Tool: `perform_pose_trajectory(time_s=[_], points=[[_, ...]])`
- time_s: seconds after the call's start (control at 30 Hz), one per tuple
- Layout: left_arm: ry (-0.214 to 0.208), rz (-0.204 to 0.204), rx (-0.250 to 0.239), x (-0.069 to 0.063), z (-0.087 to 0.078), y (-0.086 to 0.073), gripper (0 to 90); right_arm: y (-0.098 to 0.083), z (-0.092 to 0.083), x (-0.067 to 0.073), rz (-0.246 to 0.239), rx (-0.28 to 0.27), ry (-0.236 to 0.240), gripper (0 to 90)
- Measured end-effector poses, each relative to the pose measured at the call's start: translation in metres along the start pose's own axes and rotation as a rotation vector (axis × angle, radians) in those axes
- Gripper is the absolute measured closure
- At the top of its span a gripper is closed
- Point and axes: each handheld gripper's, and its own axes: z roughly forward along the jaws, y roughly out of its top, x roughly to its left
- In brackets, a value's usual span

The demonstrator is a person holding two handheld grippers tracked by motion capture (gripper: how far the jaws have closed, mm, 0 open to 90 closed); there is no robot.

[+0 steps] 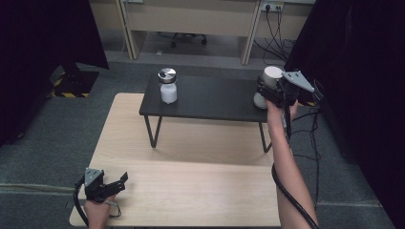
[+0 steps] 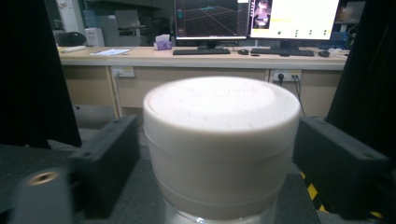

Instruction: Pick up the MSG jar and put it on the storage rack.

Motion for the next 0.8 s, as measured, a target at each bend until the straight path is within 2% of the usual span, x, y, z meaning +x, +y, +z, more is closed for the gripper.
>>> perform_pose_trajectory(time_s=[0.07,0.1,0.53,0.8], points=[[0.0,0.0,0.0,0.0,0.0,0.0,0.0,-0.004,0.0,0.0,0.004,-0.006,-0.003,1.3],[-0.001,0.0,0.0,0.0,0.0,0.0,0.0,-0.005,0.0,0.001,0.0,-0.007,-0.008,0.2],[0.002,0.006,0.007,-0.001,0.0,0.001,0.0,-0.008,-0.012,0.004,-0.018,-0.029,-0.014,0.2],[0.006,0.015,0.015,-0.002,0.001,0.002,0.0,-0.022,-0.033,0.003,-0.021,-0.047,-0.015,0.2]])
